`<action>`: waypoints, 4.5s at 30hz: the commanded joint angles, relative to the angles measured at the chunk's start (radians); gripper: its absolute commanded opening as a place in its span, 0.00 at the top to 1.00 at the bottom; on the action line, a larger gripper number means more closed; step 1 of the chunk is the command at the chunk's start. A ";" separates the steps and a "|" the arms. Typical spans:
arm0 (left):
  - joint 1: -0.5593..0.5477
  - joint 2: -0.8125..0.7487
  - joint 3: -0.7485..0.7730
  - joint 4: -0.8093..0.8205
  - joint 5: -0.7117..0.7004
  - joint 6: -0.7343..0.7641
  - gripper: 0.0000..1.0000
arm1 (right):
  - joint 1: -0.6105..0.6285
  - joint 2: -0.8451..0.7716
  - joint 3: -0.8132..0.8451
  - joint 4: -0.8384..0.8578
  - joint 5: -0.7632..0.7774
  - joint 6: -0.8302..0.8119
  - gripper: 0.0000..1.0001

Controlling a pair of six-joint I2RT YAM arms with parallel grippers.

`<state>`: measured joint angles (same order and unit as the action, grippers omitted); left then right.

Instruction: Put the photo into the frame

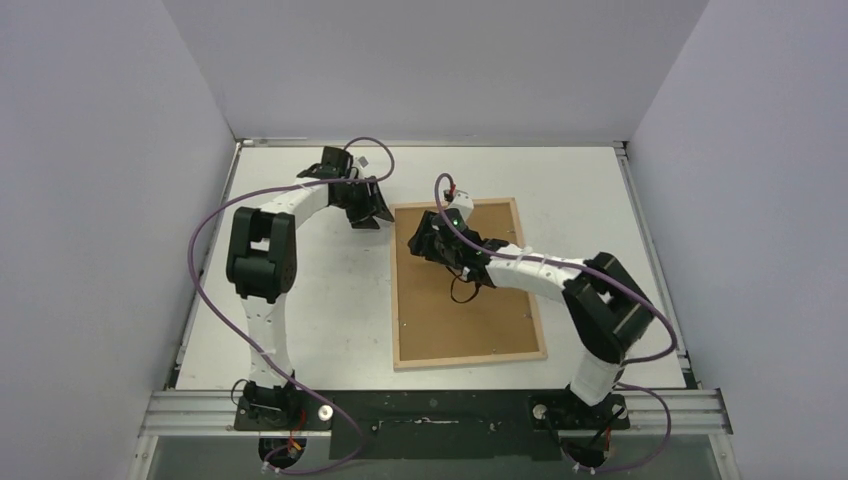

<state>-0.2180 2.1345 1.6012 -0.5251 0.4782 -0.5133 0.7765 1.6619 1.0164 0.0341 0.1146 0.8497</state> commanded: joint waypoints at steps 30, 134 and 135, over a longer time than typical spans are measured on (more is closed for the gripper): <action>0.030 0.107 -0.095 0.122 0.144 -0.052 0.85 | -0.104 0.463 0.319 0.159 -0.240 0.030 0.68; 0.035 0.259 0.286 0.035 0.126 -0.004 0.42 | -0.270 0.480 0.324 0.110 -0.142 0.063 0.62; 0.037 0.264 0.316 0.040 0.123 0.007 0.39 | -0.271 0.484 0.325 0.111 -0.138 0.064 0.62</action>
<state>-0.1883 2.3539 1.8114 -0.4847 0.6651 -0.5854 0.5110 2.1021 1.3254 0.1421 -0.0814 0.9058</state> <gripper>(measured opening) 0.563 0.382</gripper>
